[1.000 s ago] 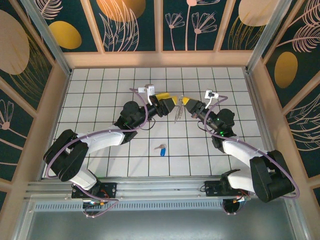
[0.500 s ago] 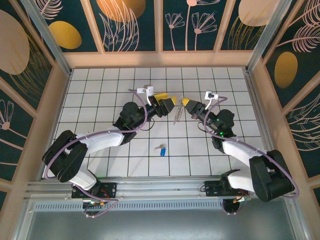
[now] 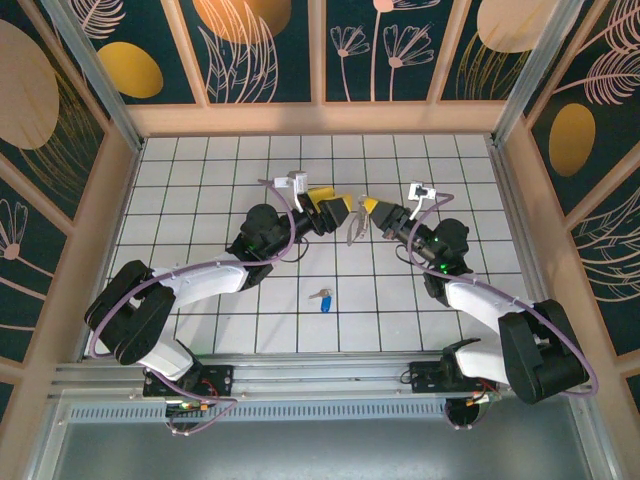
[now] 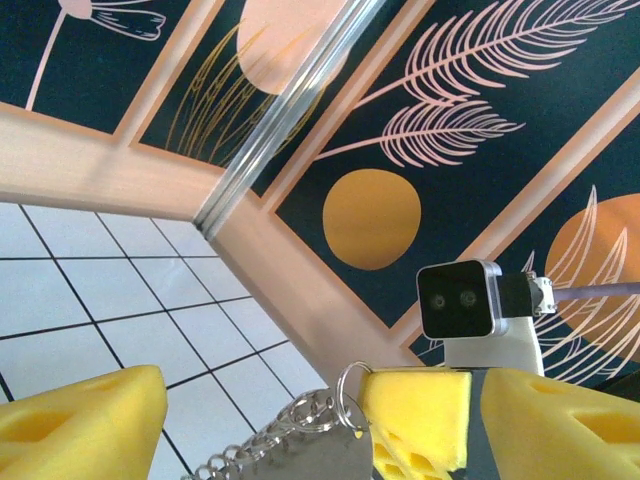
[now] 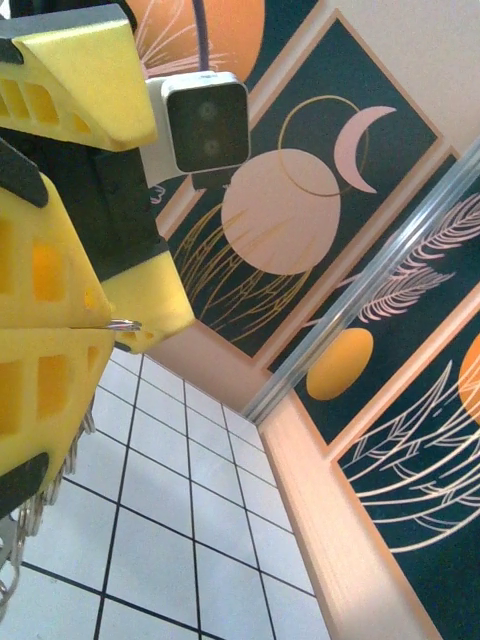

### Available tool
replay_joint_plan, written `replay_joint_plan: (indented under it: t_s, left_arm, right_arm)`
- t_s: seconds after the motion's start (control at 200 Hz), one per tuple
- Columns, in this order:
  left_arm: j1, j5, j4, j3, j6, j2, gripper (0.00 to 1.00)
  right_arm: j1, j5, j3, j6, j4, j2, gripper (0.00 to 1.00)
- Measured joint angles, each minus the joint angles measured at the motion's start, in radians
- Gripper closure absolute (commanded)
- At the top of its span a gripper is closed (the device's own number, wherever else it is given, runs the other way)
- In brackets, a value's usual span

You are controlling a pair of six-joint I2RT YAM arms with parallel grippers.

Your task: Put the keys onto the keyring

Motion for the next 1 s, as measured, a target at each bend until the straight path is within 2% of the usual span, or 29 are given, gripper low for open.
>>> replay_joint_plan:
  t_s: [0.395, 1.001]
  left_arm:
    - [0.008, 0.076, 0.0, -0.002, -0.008, 0.004, 0.31]
    - [0.008, 0.216, 0.098, -0.001, -0.066, 0.081, 0.38]
  right_arm:
    - [0.0, -0.043, 0.0, 0.004, 0.0, -0.01, 1.0]
    - [0.013, -0.053, 0.001, 0.02, -0.001, -0.051, 1.0]
